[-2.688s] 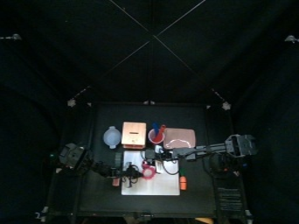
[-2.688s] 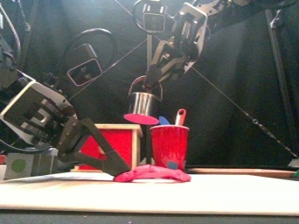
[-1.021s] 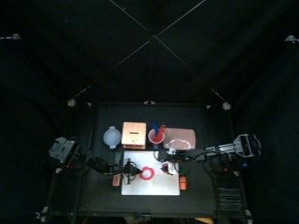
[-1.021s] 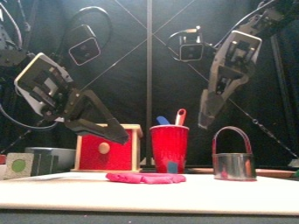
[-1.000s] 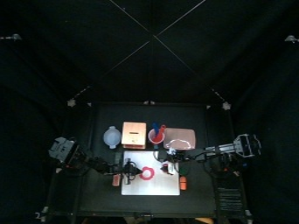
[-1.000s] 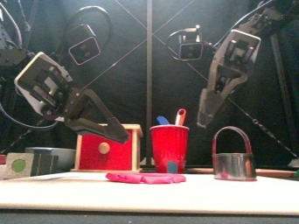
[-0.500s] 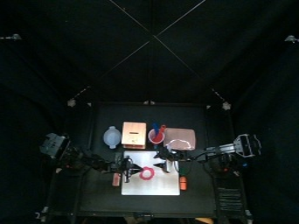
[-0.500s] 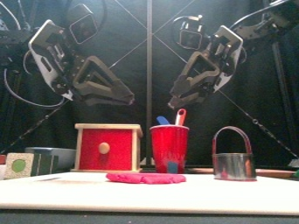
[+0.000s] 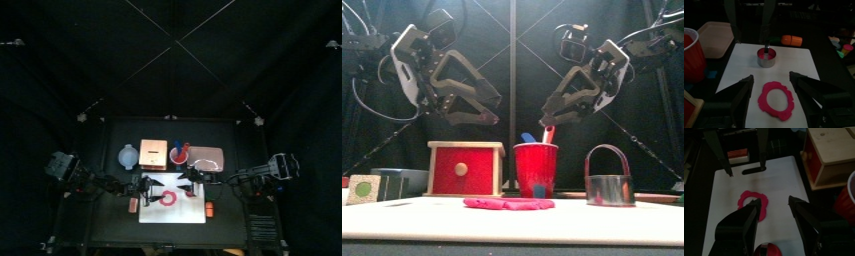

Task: Get the cutter from the drawer then cut the dough then place the extra dough in the bowl
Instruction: Place the extra dough in the bowl

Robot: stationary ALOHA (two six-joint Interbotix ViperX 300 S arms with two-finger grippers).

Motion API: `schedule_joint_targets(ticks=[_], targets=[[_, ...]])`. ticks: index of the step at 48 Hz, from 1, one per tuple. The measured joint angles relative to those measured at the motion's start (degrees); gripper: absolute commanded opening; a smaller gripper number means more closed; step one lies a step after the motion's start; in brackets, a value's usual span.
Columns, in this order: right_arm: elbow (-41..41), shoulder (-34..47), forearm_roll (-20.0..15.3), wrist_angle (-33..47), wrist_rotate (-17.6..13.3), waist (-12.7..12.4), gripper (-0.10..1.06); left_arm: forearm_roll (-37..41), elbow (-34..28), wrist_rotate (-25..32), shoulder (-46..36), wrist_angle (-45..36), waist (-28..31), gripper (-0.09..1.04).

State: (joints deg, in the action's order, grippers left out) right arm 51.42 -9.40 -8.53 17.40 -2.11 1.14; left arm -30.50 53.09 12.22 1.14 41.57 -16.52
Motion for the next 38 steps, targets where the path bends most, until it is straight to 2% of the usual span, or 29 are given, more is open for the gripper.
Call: schedule_joint_targets(ticks=[9, 16, 23, 30, 38], targets=[[0.09, 0.0, 0.0, 0.09, 0.09, -0.09, 0.83, -5.36, -1.49, 0.18, 0.0, -0.97, 0.26, 0.93], [0.18, 0.0, 0.0, 0.09, 0.09, -0.18, 0.83, -6.5, -2.46, 0.35, 0.0, -5.1, 0.7, 0.93], [0.35, -0.09, 0.18, 0.09, 0.18, -0.18, 0.83, -7.21, -4.31, 0.35, -0.35, -18.28, 2.9, 0.93], [0.35, 0.0, 0.44, -0.26, 0.09, -0.18, 0.83, -7.03, -8.7, 0.26, -0.79, -37.18, 7.12, 0.93], [0.44, 0.0, 0.62, -1.49, 0.18, -0.18, 0.83, -2.46, -14.41, 0.0, -0.18, -52.56, 10.11, 0.93]])
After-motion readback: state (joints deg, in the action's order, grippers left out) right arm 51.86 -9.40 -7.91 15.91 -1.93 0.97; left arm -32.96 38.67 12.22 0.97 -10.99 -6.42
